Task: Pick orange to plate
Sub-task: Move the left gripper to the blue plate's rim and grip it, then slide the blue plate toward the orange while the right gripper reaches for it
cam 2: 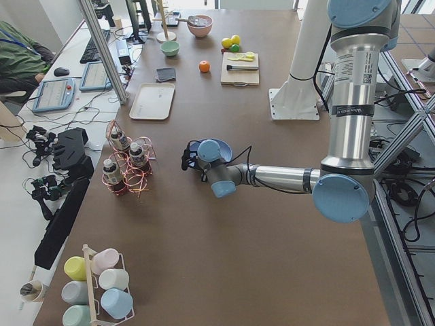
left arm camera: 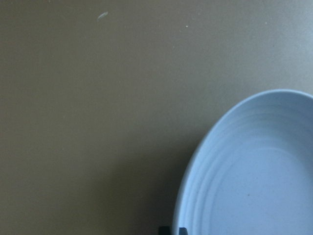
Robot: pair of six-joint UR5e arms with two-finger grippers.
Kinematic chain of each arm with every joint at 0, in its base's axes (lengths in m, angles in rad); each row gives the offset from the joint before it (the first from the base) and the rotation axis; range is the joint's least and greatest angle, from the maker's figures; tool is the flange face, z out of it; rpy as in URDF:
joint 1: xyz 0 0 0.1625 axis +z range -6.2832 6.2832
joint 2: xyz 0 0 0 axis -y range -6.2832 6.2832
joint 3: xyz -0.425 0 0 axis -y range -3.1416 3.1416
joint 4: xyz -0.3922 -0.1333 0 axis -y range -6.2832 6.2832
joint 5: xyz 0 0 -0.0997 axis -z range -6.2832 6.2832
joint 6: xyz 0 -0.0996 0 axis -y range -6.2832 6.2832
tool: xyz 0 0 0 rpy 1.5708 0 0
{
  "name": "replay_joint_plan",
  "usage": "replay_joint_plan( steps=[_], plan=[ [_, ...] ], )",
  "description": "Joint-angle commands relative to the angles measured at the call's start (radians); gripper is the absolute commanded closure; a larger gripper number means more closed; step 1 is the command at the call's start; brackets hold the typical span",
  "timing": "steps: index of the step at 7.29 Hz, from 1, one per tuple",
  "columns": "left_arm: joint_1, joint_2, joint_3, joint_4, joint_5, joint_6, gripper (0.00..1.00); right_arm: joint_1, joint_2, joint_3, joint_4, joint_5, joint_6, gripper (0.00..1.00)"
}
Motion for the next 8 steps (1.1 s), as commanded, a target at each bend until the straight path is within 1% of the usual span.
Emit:
replay_joint_plan(
  steps=[1, 2, 3, 4, 5, 6, 7, 8],
  plan=[
    [-0.053, -0.025, -0.144, 0.133, -0.06, -0.076, 1.0, -0.069, 0.042, 0.02, 0.001, 0.003, 0.137, 0.0],
    [-0.033, -0.07, -0.21, 0.226, -0.004, -0.122, 1.0, -0.15, 0.073, 0.044, 0.003, -0.004, 0.237, 0.0],
    [0.048, -0.116, -0.248, 0.276, 0.068, -0.221, 1.0, -0.202, 0.103, 0.052, 0.003, -0.006, 0.288, 0.0],
    [0.12, -0.192, -0.259, 0.339, 0.151, -0.279, 1.0, -0.259, 0.123, 0.063, 0.041, -0.044, 0.372, 0.0],
    [0.185, -0.278, -0.284, 0.456, 0.222, -0.336, 1.0, -0.323, 0.125, 0.052, 0.146, -0.081, 0.485, 0.0],
    [0.251, -0.353, -0.308, 0.573, 0.297, -0.37, 1.0, -0.391, 0.125, 0.045, 0.236, -0.148, 0.592, 0.0],
    [0.313, -0.399, -0.312, 0.616, 0.36, -0.416, 1.0, -0.44, 0.128, 0.04, 0.265, -0.181, 0.641, 0.0],
    [0.39, -0.424, -0.303, 0.623, 0.433, -0.464, 1.0, -0.483, 0.14, 0.038, 0.266, -0.202, 0.67, 0.0]
  ],
)
